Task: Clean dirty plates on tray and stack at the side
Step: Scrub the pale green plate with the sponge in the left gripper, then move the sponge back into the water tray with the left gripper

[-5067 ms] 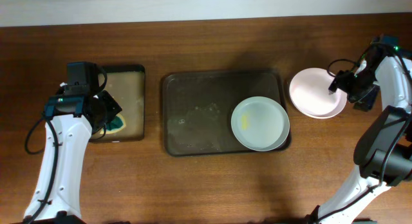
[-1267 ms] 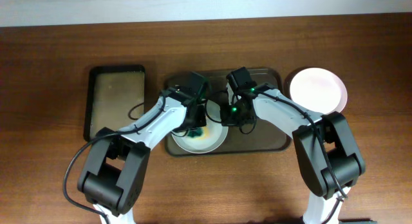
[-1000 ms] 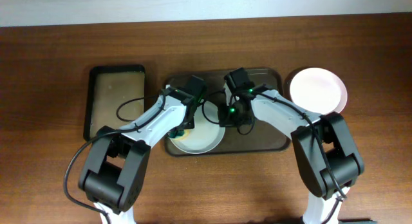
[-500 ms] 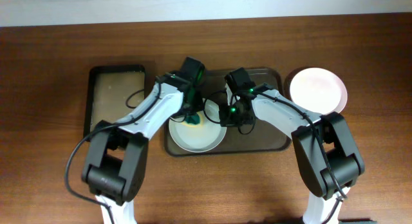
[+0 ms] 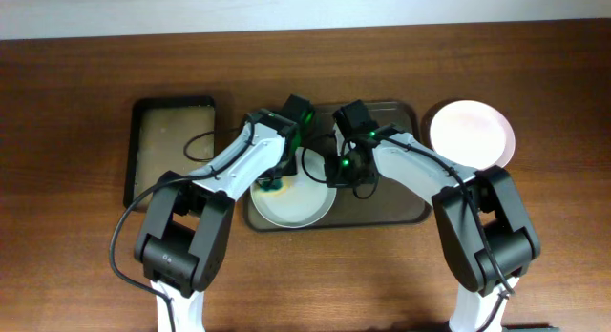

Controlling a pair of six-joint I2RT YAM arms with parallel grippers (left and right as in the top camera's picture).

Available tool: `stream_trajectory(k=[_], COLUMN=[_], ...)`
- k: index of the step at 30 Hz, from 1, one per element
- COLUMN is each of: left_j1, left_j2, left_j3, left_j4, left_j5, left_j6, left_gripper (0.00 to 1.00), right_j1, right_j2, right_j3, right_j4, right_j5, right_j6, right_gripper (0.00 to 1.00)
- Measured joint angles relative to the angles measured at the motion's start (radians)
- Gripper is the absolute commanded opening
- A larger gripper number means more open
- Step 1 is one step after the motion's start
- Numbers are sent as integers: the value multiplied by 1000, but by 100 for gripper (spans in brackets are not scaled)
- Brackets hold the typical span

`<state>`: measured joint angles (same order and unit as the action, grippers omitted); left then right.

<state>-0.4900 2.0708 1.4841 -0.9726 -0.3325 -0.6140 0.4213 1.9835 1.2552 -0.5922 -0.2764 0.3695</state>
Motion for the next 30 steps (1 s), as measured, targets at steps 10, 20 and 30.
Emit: stream_trajectory(k=[10,20,30], left_j1=[88,349,526], left_j2=[-102,-332,-199], left_j3=[-14,-17,-42], left_j4=[-87,-76,125], left_j5=[-219,-43,228], left_j6=[-96,-84,80], left_gripper=[0,0,17], right_j1=[6,-1,84], right_j2=[0,-137,-315], right_j3=[0,75,250], right_j4=[-8,-150,-340], right_j5=[-12,139,536], right_j6=[0,-72,-121], right_gripper=[4,4,4])
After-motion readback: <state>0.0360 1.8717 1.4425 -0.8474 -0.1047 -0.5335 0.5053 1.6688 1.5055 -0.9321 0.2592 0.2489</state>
